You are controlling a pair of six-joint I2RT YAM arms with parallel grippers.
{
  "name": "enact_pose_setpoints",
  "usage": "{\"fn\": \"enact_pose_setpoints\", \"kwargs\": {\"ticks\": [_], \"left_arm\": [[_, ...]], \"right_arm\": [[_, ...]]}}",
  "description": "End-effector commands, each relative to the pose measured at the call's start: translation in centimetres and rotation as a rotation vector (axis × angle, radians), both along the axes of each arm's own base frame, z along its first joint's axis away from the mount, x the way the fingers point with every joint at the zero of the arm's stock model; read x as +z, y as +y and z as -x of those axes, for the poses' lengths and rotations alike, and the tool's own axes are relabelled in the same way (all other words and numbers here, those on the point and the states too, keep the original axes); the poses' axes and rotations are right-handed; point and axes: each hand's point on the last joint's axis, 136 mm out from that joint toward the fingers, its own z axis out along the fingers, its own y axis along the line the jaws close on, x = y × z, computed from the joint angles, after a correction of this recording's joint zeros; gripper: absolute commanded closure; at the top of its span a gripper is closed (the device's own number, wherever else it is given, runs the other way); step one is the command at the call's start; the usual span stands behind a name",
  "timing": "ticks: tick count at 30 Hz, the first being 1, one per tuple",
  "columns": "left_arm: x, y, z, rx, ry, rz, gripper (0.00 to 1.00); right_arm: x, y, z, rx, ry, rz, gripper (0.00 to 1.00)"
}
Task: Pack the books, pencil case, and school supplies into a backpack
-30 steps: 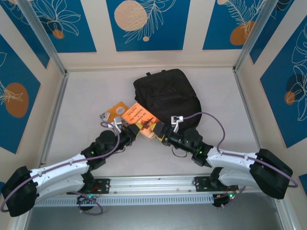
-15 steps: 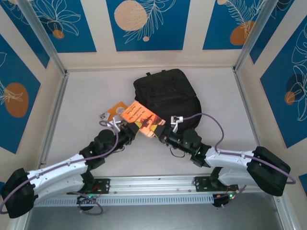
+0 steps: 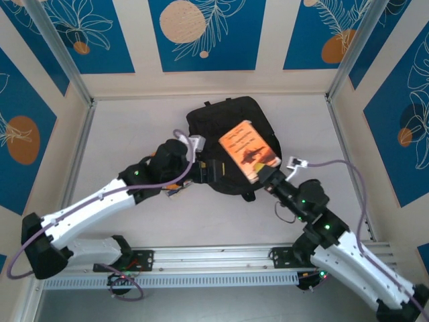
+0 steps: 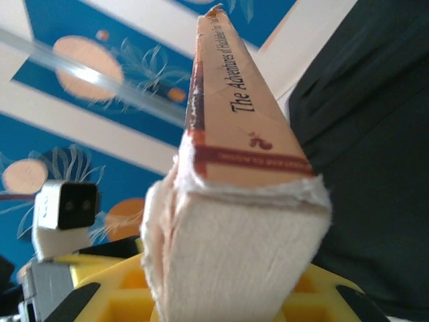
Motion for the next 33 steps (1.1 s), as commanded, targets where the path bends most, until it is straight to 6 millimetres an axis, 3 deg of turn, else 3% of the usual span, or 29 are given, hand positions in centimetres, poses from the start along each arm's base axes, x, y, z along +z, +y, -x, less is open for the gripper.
{"fn": "enact_pose_setpoints", "kwargs": {"ticks": [1, 3, 7, 16, 27, 33], "left_arm": [[-3.5, 1.6, 2.0, -0.209, -0.026, -0.356, 0.14], [-3.5, 0.9, 1.8, -0.280, -0.057, -0.458, 0.09], [-3.8, -1.1, 1.3, -0.392, -0.147, -0.606, 0.08], [-5.1, -7.1, -0.9, -0.533, -0.292, -0.784, 0.10], [-9.8, -11.5, -3.2, -0.577, -0.236, -0.872, 0.08], [-12.4, -12.2, -3.5, -0.594, -0.193, -0.894, 0.12]], "right_arm": [[-2.9, -3.9, 0.9, -0.099, 0.084, 0.212, 1.00], [-3.8, -6.3, 1.4, -0.177, 0.144, 0.298, 1.00], [-4.5, -10.0, 2.1, -0.316, 0.201, 0.437, 1.00], [-3.3, -14.3, 3.0, -0.496, 0.149, 0.564, 1.00], [-3.2, -15.4, 3.8, -0.524, 0.072, 0.590, 1.00], [-3.7, -15.2, 3.6, -0.513, 0.067, 0.604, 1.00]]}}
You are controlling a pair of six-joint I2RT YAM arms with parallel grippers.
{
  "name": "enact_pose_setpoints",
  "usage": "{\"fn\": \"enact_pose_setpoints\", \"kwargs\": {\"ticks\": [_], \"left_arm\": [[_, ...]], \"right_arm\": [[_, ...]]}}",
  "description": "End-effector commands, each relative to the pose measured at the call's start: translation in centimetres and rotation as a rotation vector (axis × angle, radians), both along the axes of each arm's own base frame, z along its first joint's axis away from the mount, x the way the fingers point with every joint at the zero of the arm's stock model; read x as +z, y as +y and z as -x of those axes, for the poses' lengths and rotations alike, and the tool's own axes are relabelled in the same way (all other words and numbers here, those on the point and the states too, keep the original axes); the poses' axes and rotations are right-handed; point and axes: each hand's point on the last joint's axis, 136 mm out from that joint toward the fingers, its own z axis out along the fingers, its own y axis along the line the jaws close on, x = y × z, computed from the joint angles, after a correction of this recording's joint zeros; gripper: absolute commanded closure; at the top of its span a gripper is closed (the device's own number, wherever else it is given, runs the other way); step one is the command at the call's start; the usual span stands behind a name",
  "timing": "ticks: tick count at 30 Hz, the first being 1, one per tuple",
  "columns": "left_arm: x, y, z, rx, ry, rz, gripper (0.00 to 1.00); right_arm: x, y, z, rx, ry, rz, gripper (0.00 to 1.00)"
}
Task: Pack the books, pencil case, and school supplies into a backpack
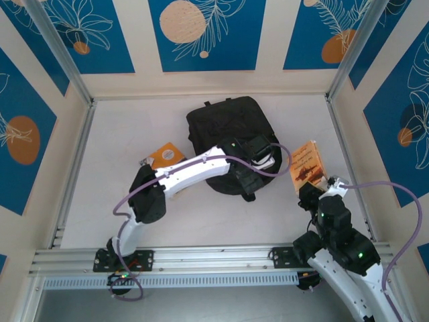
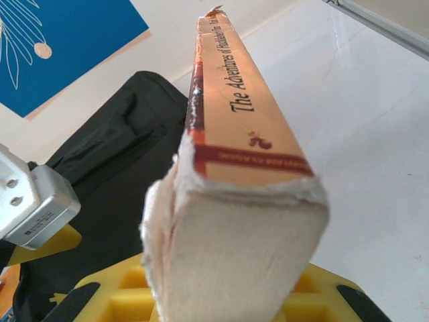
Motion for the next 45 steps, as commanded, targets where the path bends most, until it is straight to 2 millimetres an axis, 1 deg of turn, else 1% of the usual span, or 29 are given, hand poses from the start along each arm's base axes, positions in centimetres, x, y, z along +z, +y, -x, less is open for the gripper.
{"fn": "enact_pose_setpoints", "kwargs": {"ticks": [1, 4, 5, 7, 9, 10, 11, 12, 14, 17, 22, 26, 29, 31, 35, 38, 41, 43, 45], "left_arm": [[-0.9, -0.1, 0.3, -0.016, 0.017, -0.038, 0.14], [-1.5, 0.0, -0.1, -0.009, 0.017, -0.053, 0.29], [-1.7, 0.2, -0.3, -0.002, 0.019, -0.055, 0.37], [-1.7, 0.3, -0.8, 0.013, 0.026, -0.047, 0.59], [-1.2, 0.6, -1.4, 0.040, 0.042, -0.020, 0.80], [-0.7, 0.6, -1.6, 0.049, 0.051, -0.001, 0.89], [0.1, 0.5, -1.7, 0.056, 0.059, 0.030, 0.96], [1.1, 0.4, -1.8, 0.059, 0.066, 0.071, 1.00], [2.9, 0.0, -1.8, 0.053, 0.076, 0.142, 1.00], [5.8, 0.0, -2.6, 0.061, 0.052, 0.222, 1.00], [10.6, 1.6, -5.2, 0.157, -0.005, 0.337, 1.00], [14.6, 3.3, -7.5, 0.252, -0.046, 0.463, 1.00], [17.1, 3.9, -8.8, 0.289, -0.080, 0.549, 1.00], [18.1, 3.7, -9.4, 0.287, -0.097, 0.585, 1.00], [19.8, 2.5, -9.7, 0.241, -0.093, 0.643, 1.00], [21.4, 1.7, -9.9, 0.211, -0.104, 0.687, 1.00], [22.9, 1.0, -9.9, 0.186, -0.115, 0.738, 1.00], [23.6, 0.4, -9.8, 0.169, -0.108, 0.773, 1.00], [23.9, -0.3, -9.7, 0.150, -0.090, 0.797, 1.00]], "right_arm": [[1.0, -0.4, -0.4, -0.024, -0.059, 0.008, 1.00], [0.8, -0.2, -0.6, -0.019, -0.058, 0.008, 1.00], [0.8, -0.2, -0.6, -0.017, -0.060, 0.008, 1.00], [0.9, -0.1, -0.6, -0.010, -0.064, 0.013, 1.00], [1.0, 0.0, -0.7, -0.007, -0.069, 0.013, 1.00], [1.0, 0.1, -0.7, -0.001, -0.070, 0.012, 1.00], [1.0, 0.3, -0.8, 0.008, -0.070, 0.012, 1.00], [1.1, 0.5, -0.8, 0.017, -0.071, 0.009, 1.00], [1.1, 0.7, -0.9, 0.028, -0.066, 0.007, 1.00], [1.3, 1.1, -1.1, 0.043, -0.052, 0.004, 1.00], [2.3, 2.0, -1.3, 0.088, -0.046, 0.010, 1.00], [3.9, 1.3, -1.0, 0.068, -0.065, 0.031, 1.00], [4.2, 1.4, -1.0, 0.069, -0.049, 0.020, 1.00], [3.9, 2.4, -1.1, 0.107, -0.030, -0.026, 1.00], [3.0, 6.3, -1.2, 0.240, 0.034, -0.222, 1.00], [2.3, 8.1, -1.0, 0.276, 0.100, -0.357, 1.00], [1.9, 9.5, -0.5, 0.322, 0.149, -0.458, 1.00], [1.3, 10.5, -0.5, 0.342, 0.180, -0.540, 1.00], [0.8, 11.9, -0.8, 0.378, 0.198, -0.632, 1.00]]}}
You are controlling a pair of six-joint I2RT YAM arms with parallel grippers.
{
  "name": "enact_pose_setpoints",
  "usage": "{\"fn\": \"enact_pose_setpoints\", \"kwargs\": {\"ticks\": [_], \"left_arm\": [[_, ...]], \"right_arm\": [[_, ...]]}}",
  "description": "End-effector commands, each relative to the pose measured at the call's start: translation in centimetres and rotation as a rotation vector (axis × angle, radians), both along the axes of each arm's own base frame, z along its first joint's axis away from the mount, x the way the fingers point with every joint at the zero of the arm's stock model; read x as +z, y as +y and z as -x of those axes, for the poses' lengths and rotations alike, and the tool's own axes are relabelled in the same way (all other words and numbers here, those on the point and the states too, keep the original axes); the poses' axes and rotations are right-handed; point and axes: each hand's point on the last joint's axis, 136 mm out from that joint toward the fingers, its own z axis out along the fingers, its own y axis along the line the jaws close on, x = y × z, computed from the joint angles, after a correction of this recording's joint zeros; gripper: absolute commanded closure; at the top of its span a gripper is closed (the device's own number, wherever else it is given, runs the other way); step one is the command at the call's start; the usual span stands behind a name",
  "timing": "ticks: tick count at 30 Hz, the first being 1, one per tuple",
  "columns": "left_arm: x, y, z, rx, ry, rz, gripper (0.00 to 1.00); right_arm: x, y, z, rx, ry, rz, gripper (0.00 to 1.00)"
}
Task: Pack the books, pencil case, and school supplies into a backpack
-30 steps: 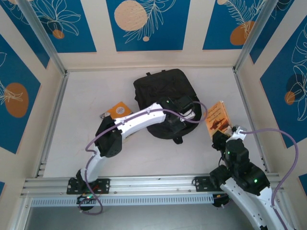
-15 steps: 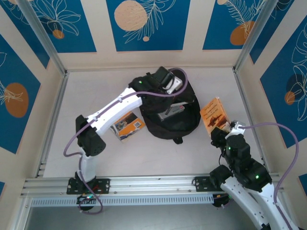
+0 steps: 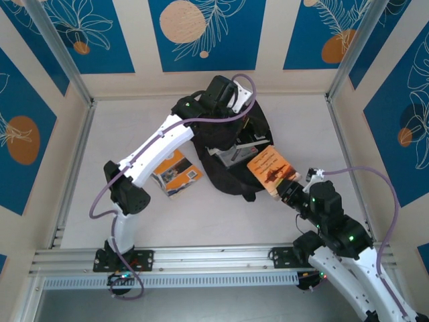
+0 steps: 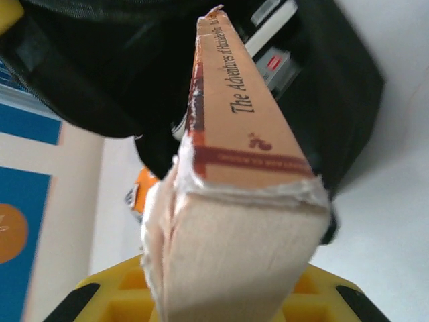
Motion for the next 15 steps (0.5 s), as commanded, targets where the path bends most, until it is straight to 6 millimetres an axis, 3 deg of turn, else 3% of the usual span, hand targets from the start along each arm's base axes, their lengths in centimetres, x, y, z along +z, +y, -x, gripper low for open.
{"fn": "enact_pose_setpoints", "kwargs": {"ticks": [1, 4, 10, 15], "left_arm": [[6.5, -2.7, 0.6, -0.095, -0.083, 0.214, 1.00], [6.2, -3.7, 1.0, -0.131, -0.040, 0.239, 1.00], [6.2, -5.2, 2.8, -0.209, 0.031, 0.298, 1.00], [6.4, -5.7, 3.6, -0.230, 0.053, 0.316, 1.00]], "right_arm": [[1.3, 3.3, -0.6, 0.078, 0.005, -0.259, 1.00], [0.7, 3.9, -2.3, 0.050, 0.007, -0.341, 1.00], [2.0, 4.5, -6.3, 0.046, -0.066, -0.382, 1.00], [3.4, 5.1, -7.5, 0.095, -0.066, -0.339, 1.00]]}}
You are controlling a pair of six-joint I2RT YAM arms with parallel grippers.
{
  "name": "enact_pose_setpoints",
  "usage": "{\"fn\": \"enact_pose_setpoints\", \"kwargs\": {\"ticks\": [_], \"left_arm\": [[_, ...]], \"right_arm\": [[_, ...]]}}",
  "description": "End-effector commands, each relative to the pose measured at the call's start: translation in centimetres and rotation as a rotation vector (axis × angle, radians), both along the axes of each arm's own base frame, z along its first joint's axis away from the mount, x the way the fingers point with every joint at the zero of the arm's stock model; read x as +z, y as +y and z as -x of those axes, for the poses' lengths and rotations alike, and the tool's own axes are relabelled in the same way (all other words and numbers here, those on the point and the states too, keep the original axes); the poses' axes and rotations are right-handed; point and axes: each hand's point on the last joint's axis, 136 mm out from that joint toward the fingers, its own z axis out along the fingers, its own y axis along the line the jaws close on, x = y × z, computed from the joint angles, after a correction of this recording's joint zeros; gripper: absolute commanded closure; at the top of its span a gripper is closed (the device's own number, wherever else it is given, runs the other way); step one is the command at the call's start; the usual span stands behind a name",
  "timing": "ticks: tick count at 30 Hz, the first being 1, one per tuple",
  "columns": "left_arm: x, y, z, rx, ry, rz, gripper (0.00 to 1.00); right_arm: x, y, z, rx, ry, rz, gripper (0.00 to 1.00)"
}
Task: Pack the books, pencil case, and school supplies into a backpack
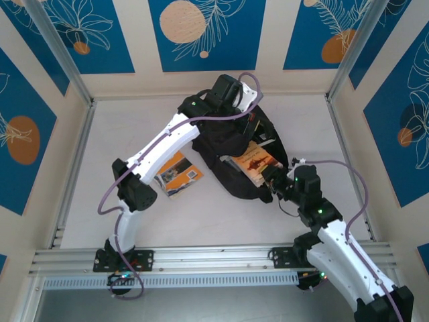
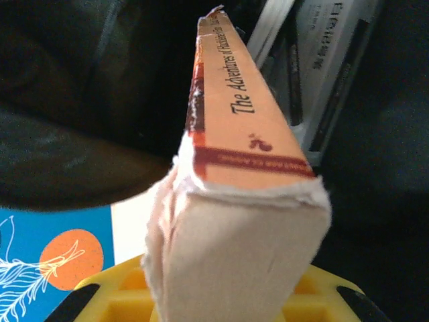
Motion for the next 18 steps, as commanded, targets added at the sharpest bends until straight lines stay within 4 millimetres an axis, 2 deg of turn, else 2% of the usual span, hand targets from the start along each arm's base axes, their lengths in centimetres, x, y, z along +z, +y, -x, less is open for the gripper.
{"fn": "enact_pose_setpoints", "kwargs": {"ticks": [1, 8, 15, 18], "left_arm": [[6.5, -2.2, 1.8, -0.093, -0.074, 0.197, 1.00], [7.7, -3.1, 2.8, -0.123, -0.031, 0.260, 1.00], [8.6, -4.5, 4.2, -0.159, 0.011, 0.316, 1.00], [8.7, -4.7, 4.4, -0.162, 0.024, 0.323, 1.00]], "right_arm": [[6.4, 1.4, -0.8, 0.084, -0.192, -0.055, 1.00], [6.5, 1.6, -1.5, 0.103, -0.229, -0.039, 1.00], [5.3, 2.5, -3.7, 0.103, -0.237, -0.057, 1.00], [3.9, 2.4, -5.3, 0.061, -0.242, -0.037, 1.00]]}}
